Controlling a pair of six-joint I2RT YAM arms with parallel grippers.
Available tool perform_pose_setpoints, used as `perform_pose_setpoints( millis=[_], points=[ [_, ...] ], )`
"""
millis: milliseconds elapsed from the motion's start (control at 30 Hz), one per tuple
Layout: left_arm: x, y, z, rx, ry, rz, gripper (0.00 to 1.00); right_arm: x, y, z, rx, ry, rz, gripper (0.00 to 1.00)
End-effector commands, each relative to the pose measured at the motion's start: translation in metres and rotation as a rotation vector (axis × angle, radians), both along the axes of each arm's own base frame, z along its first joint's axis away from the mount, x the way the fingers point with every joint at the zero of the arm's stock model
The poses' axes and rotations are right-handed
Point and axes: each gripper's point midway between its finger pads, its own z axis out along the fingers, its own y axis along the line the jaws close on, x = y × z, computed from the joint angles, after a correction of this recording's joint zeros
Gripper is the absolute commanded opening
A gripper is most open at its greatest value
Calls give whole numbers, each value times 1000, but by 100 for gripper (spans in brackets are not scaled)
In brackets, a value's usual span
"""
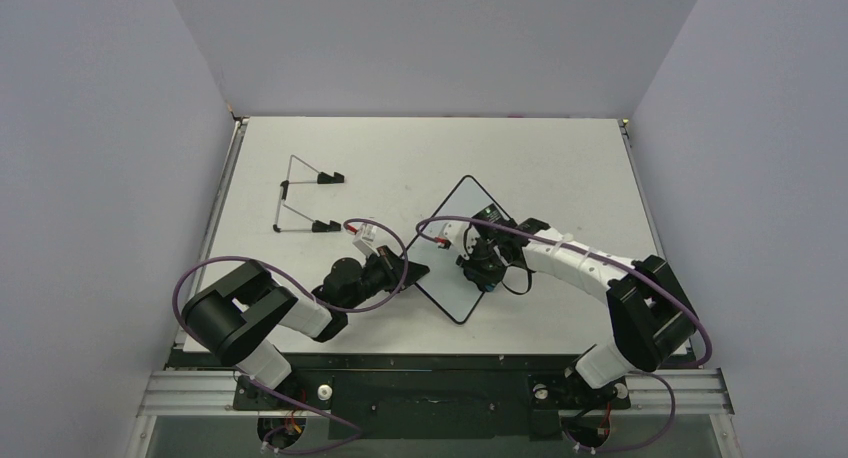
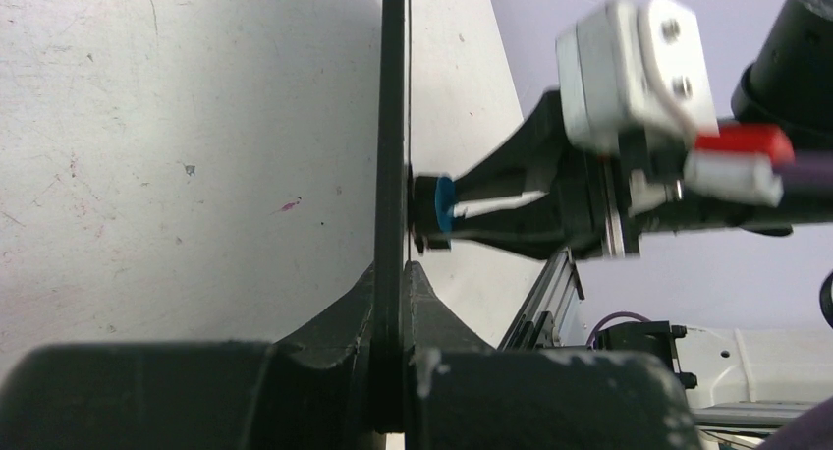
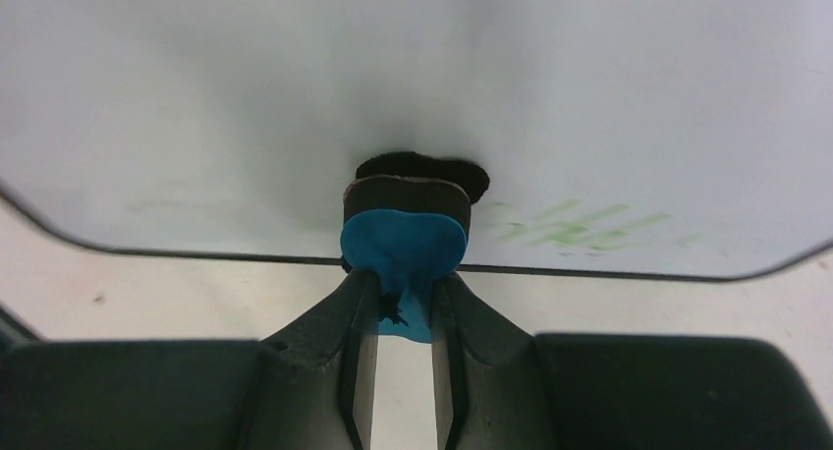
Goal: Erase the whiteboard
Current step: Erase the whiteboard at the center of the board.
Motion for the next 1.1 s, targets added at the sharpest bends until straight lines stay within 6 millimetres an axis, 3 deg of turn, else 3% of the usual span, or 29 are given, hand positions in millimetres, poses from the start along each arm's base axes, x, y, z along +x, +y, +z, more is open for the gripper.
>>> perform_pose_setpoints(
  millis=[0, 133, 300, 367, 433, 500, 600, 667, 800, 967, 1067],
  points=[
    [-6, -23, 64, -172, -135, -85, 0, 51, -20, 14, 25, -136, -208, 0],
    [-7, -25, 65, -176, -135, -92, 0, 35, -11, 9, 37, -73, -125, 0],
    [-9, -23, 65, -176, -139, -88, 0, -24, 30, 9, 90, 44, 173, 0],
    [-9, -22, 66, -174, -140, -86, 0, -28, 34, 10, 94, 50, 202, 0],
    [-9, -22, 66, -171, -142, -83, 0, -13, 30, 9, 74, 12, 132, 0],
    [-9, -21, 66, -169, -143, -81, 0, 13, 16, 11, 52, -51, 5, 0],
    [-8, -22, 65, -167, -141, -84, 0, 49, -20, 11, 14, -111, -198, 0],
    [-8, -23, 64, -168, -140, -88, 0, 52, -30, 6, 0, -101, -238, 0],
    [-9, -24, 64, -175, -139, -93, 0, 28, -15, -5, -20, -30, -114, 0],
    [-10, -20, 66, -175, -144, -84, 0, -35, 27, -8, -5, 74, 244, 0],
    [-10, -18, 65, -167, -148, -77, 0, -34, 30, -5, 3, 59, 256, 0]
  ],
)
